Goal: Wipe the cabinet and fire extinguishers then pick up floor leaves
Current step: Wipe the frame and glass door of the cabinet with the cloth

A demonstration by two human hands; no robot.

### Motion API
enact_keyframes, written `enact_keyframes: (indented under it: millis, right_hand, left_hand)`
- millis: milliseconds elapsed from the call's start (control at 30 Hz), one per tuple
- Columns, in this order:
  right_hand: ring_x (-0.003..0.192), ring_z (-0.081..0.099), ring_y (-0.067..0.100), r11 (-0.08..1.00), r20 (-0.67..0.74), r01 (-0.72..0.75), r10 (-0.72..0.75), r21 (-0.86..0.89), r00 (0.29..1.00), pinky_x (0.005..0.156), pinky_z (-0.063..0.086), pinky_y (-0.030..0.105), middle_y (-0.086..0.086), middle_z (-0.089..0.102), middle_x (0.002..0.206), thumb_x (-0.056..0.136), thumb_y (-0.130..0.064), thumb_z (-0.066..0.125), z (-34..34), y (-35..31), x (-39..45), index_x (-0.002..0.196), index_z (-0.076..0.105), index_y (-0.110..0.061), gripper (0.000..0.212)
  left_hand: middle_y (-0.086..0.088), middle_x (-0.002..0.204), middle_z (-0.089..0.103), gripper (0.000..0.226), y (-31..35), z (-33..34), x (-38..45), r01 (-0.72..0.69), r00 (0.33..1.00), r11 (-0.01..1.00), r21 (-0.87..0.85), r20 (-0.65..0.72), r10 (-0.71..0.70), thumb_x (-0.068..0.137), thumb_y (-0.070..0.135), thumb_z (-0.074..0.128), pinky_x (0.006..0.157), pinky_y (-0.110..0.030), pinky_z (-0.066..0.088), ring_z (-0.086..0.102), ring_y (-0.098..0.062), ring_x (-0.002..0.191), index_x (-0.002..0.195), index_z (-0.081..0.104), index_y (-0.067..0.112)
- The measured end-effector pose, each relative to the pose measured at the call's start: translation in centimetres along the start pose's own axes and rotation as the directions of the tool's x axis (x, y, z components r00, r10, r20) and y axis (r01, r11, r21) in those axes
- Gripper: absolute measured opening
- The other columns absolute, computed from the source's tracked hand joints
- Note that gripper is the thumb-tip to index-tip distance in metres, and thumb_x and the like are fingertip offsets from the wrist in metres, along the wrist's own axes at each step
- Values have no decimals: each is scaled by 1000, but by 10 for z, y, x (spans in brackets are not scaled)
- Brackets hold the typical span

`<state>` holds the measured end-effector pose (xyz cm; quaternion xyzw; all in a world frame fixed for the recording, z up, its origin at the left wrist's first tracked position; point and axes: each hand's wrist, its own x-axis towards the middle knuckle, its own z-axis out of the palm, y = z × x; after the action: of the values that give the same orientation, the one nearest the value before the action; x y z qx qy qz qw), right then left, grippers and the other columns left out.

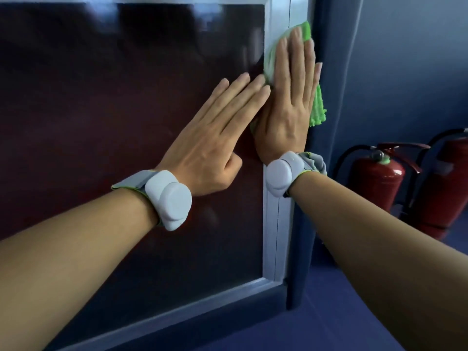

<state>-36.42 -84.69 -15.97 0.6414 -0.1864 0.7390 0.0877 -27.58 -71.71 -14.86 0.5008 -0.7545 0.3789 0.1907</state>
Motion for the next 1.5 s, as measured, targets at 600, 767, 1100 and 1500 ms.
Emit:
enact_keyframes:
  millis: [600, 767, 1100, 1500]
  right_hand:
    - [147, 19, 43, 891, 85, -392, 420, -230, 904, 120, 16, 56, 30, 24, 156, 92, 8, 36, -34, -1, -253, 147, 29, 9, 56]
    - [132, 43, 26, 723, -40, -556, 595, -411, 803, 105, 30, 36, 4, 40, 154, 100, -22, 48, -45, -21, -268, 147, 43, -28, 48]
    - [96, 49, 13, 558, 31, -827, 830, -74, 557, 75, 31, -3, 14, 42, 121, 85, -4, 58, -71, -26, -277, 113, 55, -2, 28]
    - [62, 38, 14, -115, 123, -971, 982, -207, -143, 57, 35, 8, 17, 42, 133, 92, -7, 50, -56, -107, -337, 121, 48, -7, 28]
  left_hand:
    - [-17, 154, 39, 76, 68, 95, -157, 160, 987, 946, -282, 50, -152, 63, -8, 47, 125, -54, 9, 23, -40, 149, 138, 51, 2]
    - [-16, 150, 44, 65, 74, 102, -185, 82, 990, 944, -319, 136, -40, 67, -8, 43, 123, -52, 19, 28, -38, 148, 128, 60, 3]
    - [-3, 132, 59, 46, 71, 92, -250, 184, 942, 931, -314, 328, -76, 71, -2, 44, 96, -44, 46, 54, -26, 117, 108, 67, 15]
    - [-9, 153, 42, 52, 59, 66, -292, 111, 913, 994, -9, 396, -98, 72, 0, 47, 122, -57, 15, 28, -36, 148, 118, 65, 15]
